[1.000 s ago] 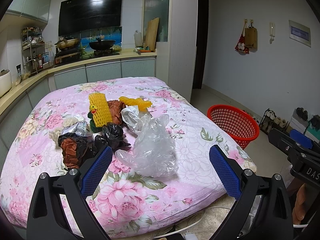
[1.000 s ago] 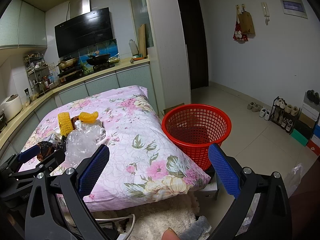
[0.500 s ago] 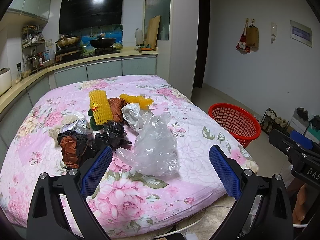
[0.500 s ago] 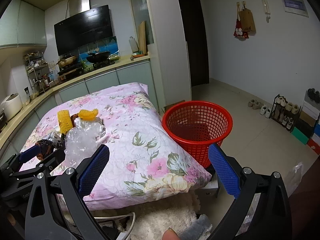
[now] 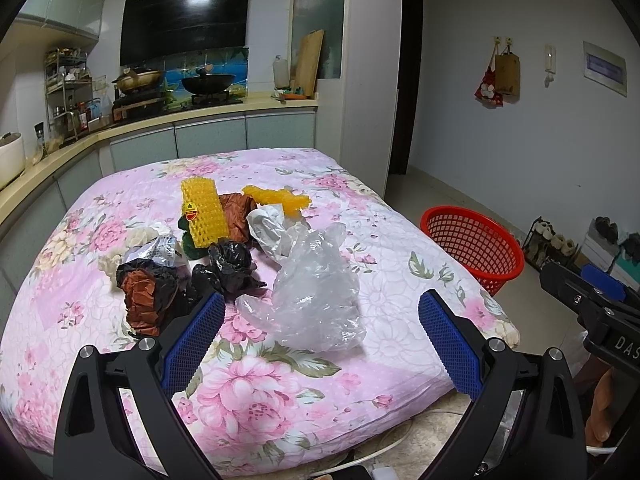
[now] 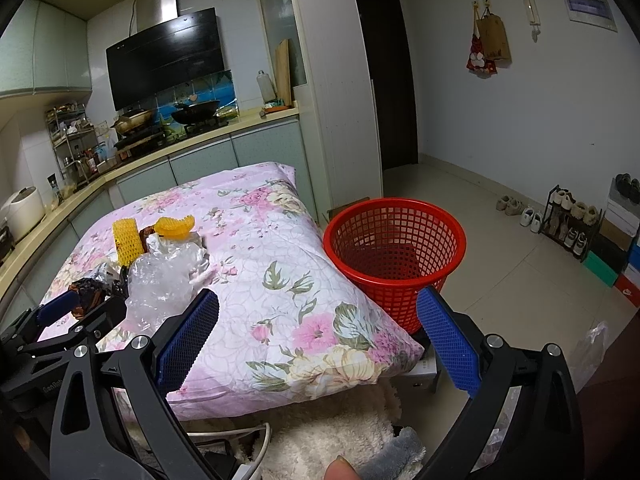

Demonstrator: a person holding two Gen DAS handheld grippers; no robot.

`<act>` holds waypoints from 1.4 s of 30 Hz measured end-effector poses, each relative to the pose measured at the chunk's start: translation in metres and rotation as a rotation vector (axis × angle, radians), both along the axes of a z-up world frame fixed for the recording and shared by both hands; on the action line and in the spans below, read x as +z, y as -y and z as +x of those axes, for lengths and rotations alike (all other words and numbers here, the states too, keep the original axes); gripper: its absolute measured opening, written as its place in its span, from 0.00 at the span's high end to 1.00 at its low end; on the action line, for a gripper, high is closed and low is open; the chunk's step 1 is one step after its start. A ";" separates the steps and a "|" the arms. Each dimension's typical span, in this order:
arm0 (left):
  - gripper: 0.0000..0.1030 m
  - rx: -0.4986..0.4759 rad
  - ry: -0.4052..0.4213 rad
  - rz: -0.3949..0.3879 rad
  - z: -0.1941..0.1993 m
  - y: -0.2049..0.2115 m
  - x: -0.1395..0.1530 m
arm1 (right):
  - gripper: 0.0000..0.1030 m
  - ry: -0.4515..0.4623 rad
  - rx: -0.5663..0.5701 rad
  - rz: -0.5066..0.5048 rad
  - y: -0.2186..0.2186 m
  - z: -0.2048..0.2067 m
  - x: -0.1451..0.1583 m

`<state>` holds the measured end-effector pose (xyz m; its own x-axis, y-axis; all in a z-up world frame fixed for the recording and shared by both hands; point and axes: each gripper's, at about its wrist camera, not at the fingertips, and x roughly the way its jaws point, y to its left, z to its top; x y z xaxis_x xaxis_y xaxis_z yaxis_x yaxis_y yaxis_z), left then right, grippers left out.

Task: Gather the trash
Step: 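Grasp the black and brown bags with the left tool while the right tool grasps the clear bubble-wrap bag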

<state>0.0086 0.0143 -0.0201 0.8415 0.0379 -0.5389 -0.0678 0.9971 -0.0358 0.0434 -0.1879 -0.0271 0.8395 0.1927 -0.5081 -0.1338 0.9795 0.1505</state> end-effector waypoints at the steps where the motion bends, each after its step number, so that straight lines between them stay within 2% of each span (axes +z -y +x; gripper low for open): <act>1: 0.09 0.002 0.000 0.000 0.000 -0.001 0.000 | 0.07 -0.001 0.000 0.001 0.000 0.000 0.000; 8: 0.09 0.031 -0.005 -0.008 0.003 -0.014 0.003 | 0.07 -0.006 0.011 -0.008 -0.002 0.003 -0.001; 15: 0.09 0.107 0.011 -0.008 0.003 -0.050 0.020 | 0.07 -0.008 0.070 -0.022 -0.017 0.013 0.006; 25: 0.09 0.309 0.019 -0.118 -0.005 -0.150 0.037 | 0.07 -0.074 0.149 -0.009 -0.042 0.033 0.007; 30: 0.09 0.323 -0.029 -0.196 0.001 -0.178 0.024 | 0.07 -0.105 0.163 0.011 -0.047 0.044 0.006; 32: 0.09 0.303 -0.060 -0.235 0.007 -0.180 0.013 | 0.07 -0.118 0.163 0.016 -0.048 0.049 0.005; 34: 0.09 0.280 -0.087 -0.242 0.014 -0.174 0.004 | 0.07 -0.129 0.164 0.018 -0.049 0.052 0.003; 38: 0.09 0.248 -0.120 -0.221 0.025 -0.160 -0.012 | 0.07 -0.150 0.168 0.018 -0.052 0.057 -0.004; 42: 0.13 0.235 -0.121 -0.139 0.033 -0.146 -0.022 | 0.07 -0.178 0.169 0.025 -0.052 0.061 -0.012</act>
<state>0.0414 0.1606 -0.0417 0.7476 0.1425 -0.6487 -0.3081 0.9397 -0.1487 0.1046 -0.1357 -0.0390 0.6921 0.3368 -0.6384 -0.2641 0.9413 0.2102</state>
